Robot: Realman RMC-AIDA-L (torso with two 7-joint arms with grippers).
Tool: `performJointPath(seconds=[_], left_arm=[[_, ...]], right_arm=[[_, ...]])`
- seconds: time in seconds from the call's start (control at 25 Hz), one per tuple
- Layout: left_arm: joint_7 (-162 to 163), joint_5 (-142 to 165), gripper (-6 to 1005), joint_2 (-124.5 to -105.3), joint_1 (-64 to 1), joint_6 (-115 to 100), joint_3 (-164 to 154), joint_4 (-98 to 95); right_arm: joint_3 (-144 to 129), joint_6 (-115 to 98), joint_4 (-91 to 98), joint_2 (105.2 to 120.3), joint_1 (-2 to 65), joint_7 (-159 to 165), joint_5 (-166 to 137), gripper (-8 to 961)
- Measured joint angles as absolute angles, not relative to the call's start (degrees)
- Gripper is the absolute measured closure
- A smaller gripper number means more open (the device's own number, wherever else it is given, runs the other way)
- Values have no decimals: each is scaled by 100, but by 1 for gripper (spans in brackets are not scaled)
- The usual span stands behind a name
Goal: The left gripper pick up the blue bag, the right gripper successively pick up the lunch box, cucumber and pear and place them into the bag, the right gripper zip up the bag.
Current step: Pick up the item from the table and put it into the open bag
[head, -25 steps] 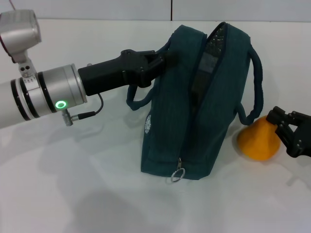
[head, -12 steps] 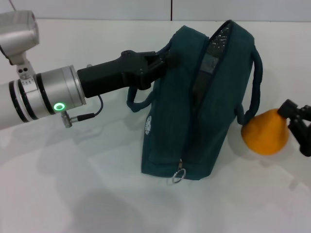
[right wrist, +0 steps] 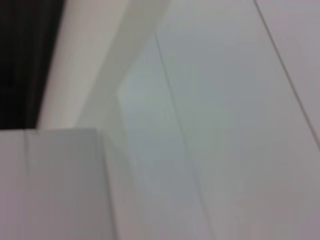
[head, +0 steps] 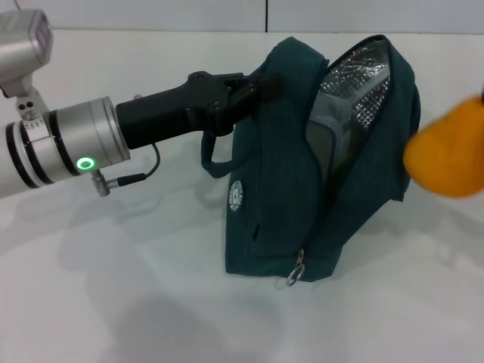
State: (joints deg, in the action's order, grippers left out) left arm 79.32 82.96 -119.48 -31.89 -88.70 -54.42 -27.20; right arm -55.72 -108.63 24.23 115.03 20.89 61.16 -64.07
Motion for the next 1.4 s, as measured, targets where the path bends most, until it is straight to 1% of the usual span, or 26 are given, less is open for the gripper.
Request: performJointPath(seconds=[0.12, 0.28, 0.44, 0.72, 1.28, 1.4], left_arm=[[7913, 8296, 957, -11952, -3205, -8873, -5457, -2722], [7885, 8296, 957, -11959, -3214, -8864, -5467, -2724], [7823, 8299, 957, -11969, -3216, -8855, -5467, -2723], [7796, 8297, 957, -11966, -3217, -8803, -5442, -2707], [7760, 8295, 957, -11962, -3242, -8736, -5440, -2707], [7760, 8296, 957, -11961, -3243, -8735, -5442, -2707]], right_arm=[[-5572, -10839, 2629, 11523, 2525, 6763, -6357, 901], [-5698, -10380, 2617, 11527, 3312, 7334, -6418, 895], [-6106, -9601, 2643, 11548, 3551, 7366, -6446, 889], [-7194, -8723, 2651, 11593, 3577, 7020, -6442, 879], [-7548, -8952, 2676, 11601, 3197, 6693, -6230, 858], [-7566, -9015, 2735, 11601, 3099, 6609, -6129, 752]])
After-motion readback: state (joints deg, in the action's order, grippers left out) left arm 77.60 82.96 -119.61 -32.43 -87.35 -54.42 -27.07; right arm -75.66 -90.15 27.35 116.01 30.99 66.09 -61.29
